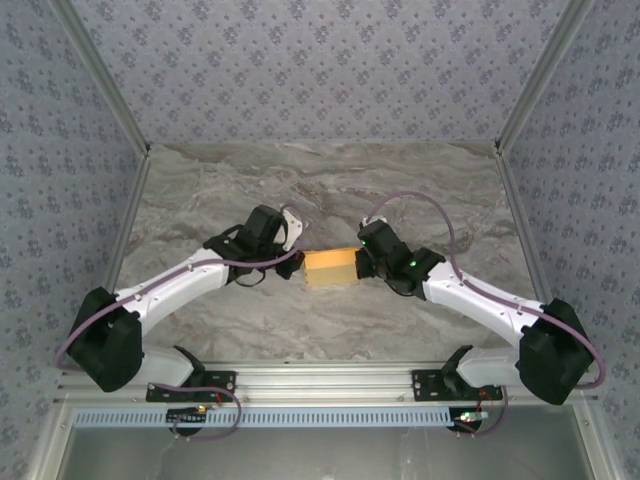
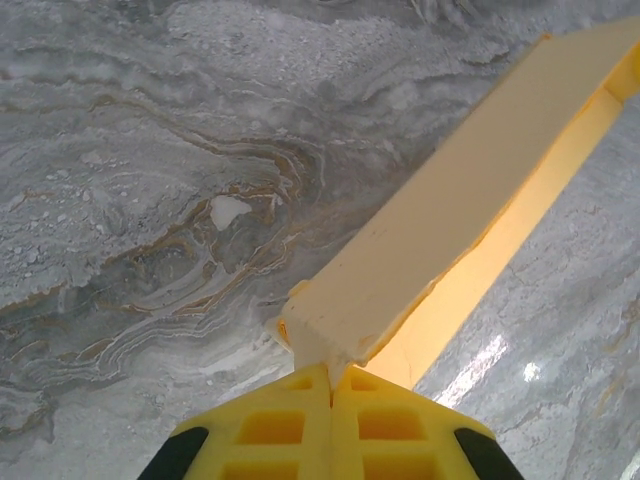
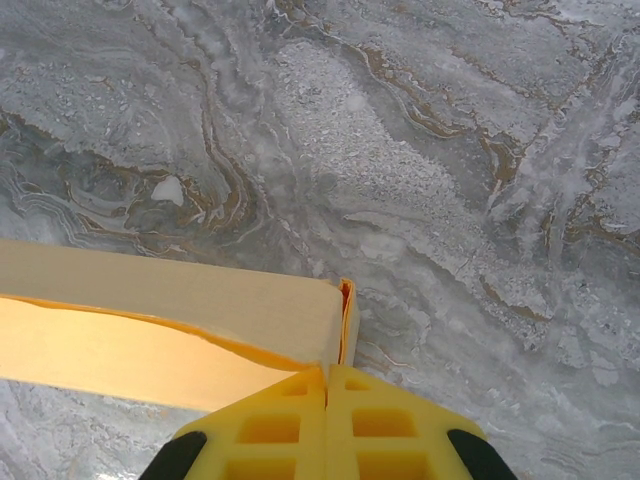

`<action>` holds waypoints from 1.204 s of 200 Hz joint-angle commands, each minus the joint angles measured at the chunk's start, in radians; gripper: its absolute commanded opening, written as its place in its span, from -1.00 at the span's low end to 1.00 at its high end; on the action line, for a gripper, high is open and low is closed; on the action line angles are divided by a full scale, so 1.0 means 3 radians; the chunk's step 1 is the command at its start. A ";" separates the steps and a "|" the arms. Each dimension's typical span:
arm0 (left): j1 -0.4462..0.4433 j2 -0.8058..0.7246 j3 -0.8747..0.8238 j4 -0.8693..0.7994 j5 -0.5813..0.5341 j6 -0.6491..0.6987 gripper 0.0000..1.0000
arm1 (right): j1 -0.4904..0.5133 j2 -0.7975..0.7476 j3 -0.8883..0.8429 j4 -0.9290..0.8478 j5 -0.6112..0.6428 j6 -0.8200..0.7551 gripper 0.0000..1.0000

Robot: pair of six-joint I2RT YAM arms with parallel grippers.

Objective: Fold the paper box

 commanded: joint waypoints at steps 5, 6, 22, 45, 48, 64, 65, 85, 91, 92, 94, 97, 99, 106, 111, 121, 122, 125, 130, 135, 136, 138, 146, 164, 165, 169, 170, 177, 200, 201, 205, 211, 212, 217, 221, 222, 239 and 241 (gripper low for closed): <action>-0.0039 -0.0056 0.0004 0.0153 -0.0094 -0.0664 -1.00 | 0.0051 -0.0032 0.0015 -0.0047 0.0053 0.0136 -0.94; -0.0044 -0.0056 0.0005 0.0156 -0.0092 -0.0677 -1.00 | 0.0052 -0.0033 0.0013 -0.0047 0.0054 0.0139 -0.94; -0.0077 -0.0056 -0.0007 0.0233 -0.0097 -0.0867 -1.00 | 0.0065 -0.0036 0.0009 -0.0040 0.0076 0.0149 -0.94; -0.0139 -0.0054 -0.0017 0.0299 -0.0172 -0.1099 -1.00 | 0.0075 -0.0031 -0.0005 -0.0025 0.0089 0.0160 -0.94; -0.0143 -0.0052 -0.0018 0.0307 -0.0186 -0.1134 -1.00 | 0.0079 -0.0031 -0.0009 -0.0018 0.0086 0.0162 -0.94; -0.0177 -0.0037 -0.0024 0.0333 -0.0245 -0.1295 -1.00 | 0.0083 -0.0028 -0.0015 -0.0010 0.0089 0.0162 -0.94; -0.0179 -0.0036 -0.0025 0.0338 -0.0249 -0.1310 -1.00 | 0.0081 -0.0028 -0.0015 -0.0010 0.0090 0.0162 -0.94; -0.0189 -0.0015 -0.0065 0.0394 -0.0285 -0.1491 -1.00 | 0.0085 -0.0020 -0.0014 -0.0003 0.0096 0.0156 -0.94; -0.0188 -0.0016 -0.0083 0.0419 -0.0284 -0.1531 -1.00 | 0.0087 -0.0025 -0.0015 -0.0005 0.0097 0.0156 -0.94; -0.0187 -0.0015 -0.0087 0.0425 -0.0284 -0.1535 -1.00 | 0.0088 -0.0024 -0.0015 -0.0003 0.0096 0.0156 -0.94; -0.0187 -0.0015 -0.0089 0.0432 -0.0284 -0.1548 -1.00 | 0.0085 -0.0023 -0.0015 -0.0005 0.0096 0.0150 -0.94; -0.0187 -0.0016 -0.0098 0.0442 -0.0287 -0.1562 -1.00 | 0.0084 -0.0023 -0.0011 -0.0003 0.0102 0.0151 -0.94; -0.0187 -0.0015 -0.0102 0.0445 -0.0285 -0.1575 -1.00 | 0.0084 -0.0023 -0.0013 -0.0001 0.0104 0.0151 -0.94; -0.0193 -0.0015 -0.0112 0.0458 -0.0296 -0.1600 -1.00 | 0.0084 -0.0023 -0.0014 0.0002 0.0101 0.0146 -0.94; -0.0195 -0.0016 -0.0126 0.0464 -0.0310 -0.1617 -1.00 | 0.0086 -0.0023 -0.0007 0.0003 0.0105 0.0146 -0.94; -0.0192 -0.0018 -0.0146 0.0479 -0.0333 -0.1654 -1.00 | 0.0084 -0.0018 -0.0007 -0.0002 0.0109 0.0141 -0.94; -0.0192 -0.0019 -0.0147 0.0480 -0.0334 -0.1656 -1.00 | 0.0084 -0.0018 -0.0009 -0.0004 0.0112 0.0141 -0.94; -0.0194 -0.0021 -0.0157 0.0490 -0.0340 -0.1666 -1.00 | 0.0084 -0.0018 -0.0007 -0.0001 0.0110 0.0141 -0.94; -0.0199 -0.0025 -0.0172 0.0505 -0.0343 -0.1681 -1.00 | 0.0085 -0.0018 -0.0005 0.0003 0.0109 0.0141 -0.94; -0.0202 -0.0025 -0.0187 0.0519 -0.0345 -0.1693 -1.00 | 0.0084 -0.0014 -0.0009 0.0002 0.0107 0.0141 -0.94; -0.0202 -0.0025 -0.0191 0.0521 -0.0345 -0.1698 -1.00 | 0.0084 -0.0013 -0.0007 0.0003 0.0109 0.0141 -0.94; -0.0203 -0.0025 -0.0199 0.0527 -0.0345 -0.1701 -1.00 | 0.0084 -0.0013 -0.0006 0.0003 0.0108 0.0141 -0.94; -0.0213 -0.0021 -0.0214 0.0530 -0.0364 -0.1703 -1.00 | 0.0084 -0.0013 -0.0006 0.0001 0.0111 0.0141 -0.94; -0.0230 -0.0020 -0.0255 0.0501 -0.0430 -0.1683 -1.00 | 0.0087 -0.0012 -0.0005 -0.0001 0.0121 0.0131 -0.94; -0.0229 -0.0025 -0.0255 0.0499 -0.0436 -0.1683 -1.00 | 0.0086 -0.0013 -0.0005 -0.0006 0.0124 0.0131 -0.94; -0.0234 -0.0030 -0.0269 0.0490 -0.0455 -0.1675 -1.00 | 0.0083 -0.0013 -0.0005 -0.0007 0.0137 0.0128 -0.94; -0.0238 -0.0030 -0.0270 0.0488 -0.0461 -0.1671 -1.00 | 0.0084 -0.0013 -0.0005 -0.0009 0.0137 0.0127 -0.94; -0.0247 -0.0047 -0.0293 0.0478 -0.0511 -0.1642 -1.00 | 0.0084 -0.0013 -0.0005 -0.0022 0.0151 0.0122 -0.94; -0.0310 -0.0114 -0.0401 0.0481 -0.0709 -0.1504 -1.00 | 0.0084 -0.0013 -0.0033 -0.0002 0.0183 0.0025 -0.94; -0.0317 -0.0118 -0.0407 0.0484 -0.0719 -0.1499 -1.00 | 0.0084 -0.0013 -0.0032 0.0001 0.0183 0.0019 -0.94; -0.0332 -0.0124 -0.0430 0.0495 -0.0744 -0.1472 -1.00 | 0.0084 -0.0013 -0.0040 0.0004 0.0183 -0.0001 -0.94; -0.0359 -0.0135 -0.0468 0.0515 -0.0778 -0.1446 -1.00 | 0.0089 -0.0013 -0.0053 0.0007 0.0183 -0.0019 -0.94; -0.0362 -0.0136 -0.0474 0.0519 -0.0784 -0.1442 -1.00 | 0.0089 -0.0013 -0.0057 0.0008 0.0183 -0.0021 -0.94; -0.0381 -0.0149 -0.0507 0.0542 -0.0806 -0.1430 -1.00 | 0.0094 -0.0014 -0.0072 0.0016 0.0188 -0.0031 -0.93; -0.0397 -0.0153 -0.0538 0.0567 -0.0817 -0.1423 -1.00 | 0.0097 -0.0013 -0.0083 0.0025 0.0192 -0.0037 -0.93; -0.0399 -0.0153 -0.0545 0.0573 -0.0819 -0.1420 -1.00 | 0.0098 -0.0013 -0.0085 0.0028 0.0193 -0.0037 -0.93; -0.0436 -0.0159 -0.0651 0.0678 -0.0826 -0.1411 -0.97 | 0.0130 -0.0013 -0.0168 0.0088 0.0216 -0.0051 -0.93; -0.0437 -0.0158 -0.0661 0.0691 -0.0826 -0.1412 -0.96 | 0.0134 -0.0013 -0.0178 0.0093 0.0224 -0.0049 -0.93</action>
